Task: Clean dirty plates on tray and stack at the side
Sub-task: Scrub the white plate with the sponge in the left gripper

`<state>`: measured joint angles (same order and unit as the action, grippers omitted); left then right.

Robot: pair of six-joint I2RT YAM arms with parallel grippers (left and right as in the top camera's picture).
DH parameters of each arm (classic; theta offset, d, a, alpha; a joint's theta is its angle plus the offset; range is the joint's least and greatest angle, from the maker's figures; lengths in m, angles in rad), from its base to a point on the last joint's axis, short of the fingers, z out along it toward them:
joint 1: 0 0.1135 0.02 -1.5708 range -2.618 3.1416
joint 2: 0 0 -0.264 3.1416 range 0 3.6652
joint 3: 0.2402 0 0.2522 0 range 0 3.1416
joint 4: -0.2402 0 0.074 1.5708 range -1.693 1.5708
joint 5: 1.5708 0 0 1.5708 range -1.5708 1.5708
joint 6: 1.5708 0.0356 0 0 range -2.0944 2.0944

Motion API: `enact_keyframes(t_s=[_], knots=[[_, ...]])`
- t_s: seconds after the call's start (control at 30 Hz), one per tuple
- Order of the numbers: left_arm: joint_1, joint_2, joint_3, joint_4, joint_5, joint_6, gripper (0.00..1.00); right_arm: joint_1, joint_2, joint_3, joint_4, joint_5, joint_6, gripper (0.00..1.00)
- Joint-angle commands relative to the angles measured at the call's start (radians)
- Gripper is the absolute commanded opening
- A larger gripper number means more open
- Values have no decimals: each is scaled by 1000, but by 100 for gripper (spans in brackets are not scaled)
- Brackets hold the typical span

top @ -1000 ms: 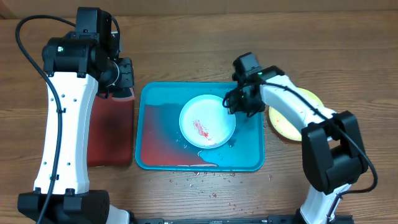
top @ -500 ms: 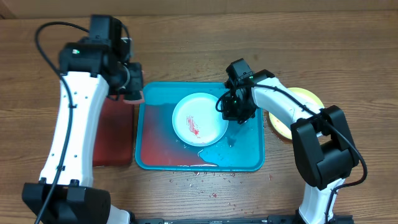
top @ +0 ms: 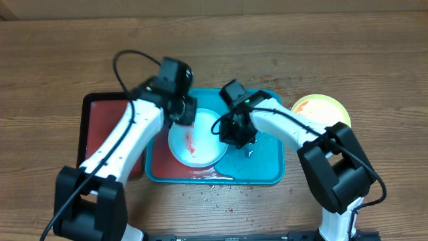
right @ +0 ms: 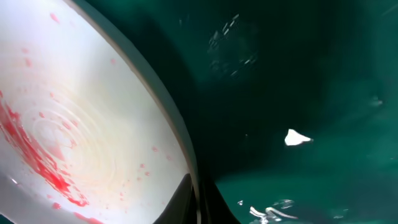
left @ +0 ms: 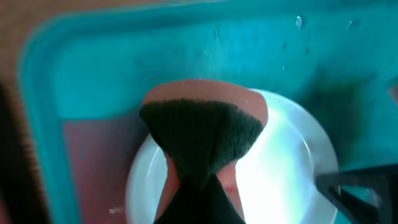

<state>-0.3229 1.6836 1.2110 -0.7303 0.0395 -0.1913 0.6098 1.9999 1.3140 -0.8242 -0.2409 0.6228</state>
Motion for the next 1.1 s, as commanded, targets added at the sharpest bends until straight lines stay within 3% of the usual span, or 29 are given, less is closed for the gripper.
enact_keyframes(t_s=[0.0,0.37,0.43,0.53,0.6,0.73,0.8,0.93,1.07], knots=[[-6,-2,-109,53,-42,-92,4,18,17,-40,4,41,44,4],[-7,-2,-361,227,-41,-152,4,18,17,-40,19,40,43,4],[-7,-2,-364,227,57,-85,4,18,17,-40,20,38,43,4],[-7,-2,-353,218,376,100,4,18,17,-40,19,38,43,4],[-8,-2,-350,215,501,164,4,18,17,-40,20,38,43,4],[-8,-2,-350,235,502,190,4,18,17,-40,19,38,43,4],[-8,-2,-350,264,388,154,4,18,17,-40,19,38,43,4],[-8,-2,-350,328,-32,-21,4,18,17,-40,19,38,43,4],[-8,-2,-350,388,-391,-87,4,18,17,-40,19,38,43,4]])
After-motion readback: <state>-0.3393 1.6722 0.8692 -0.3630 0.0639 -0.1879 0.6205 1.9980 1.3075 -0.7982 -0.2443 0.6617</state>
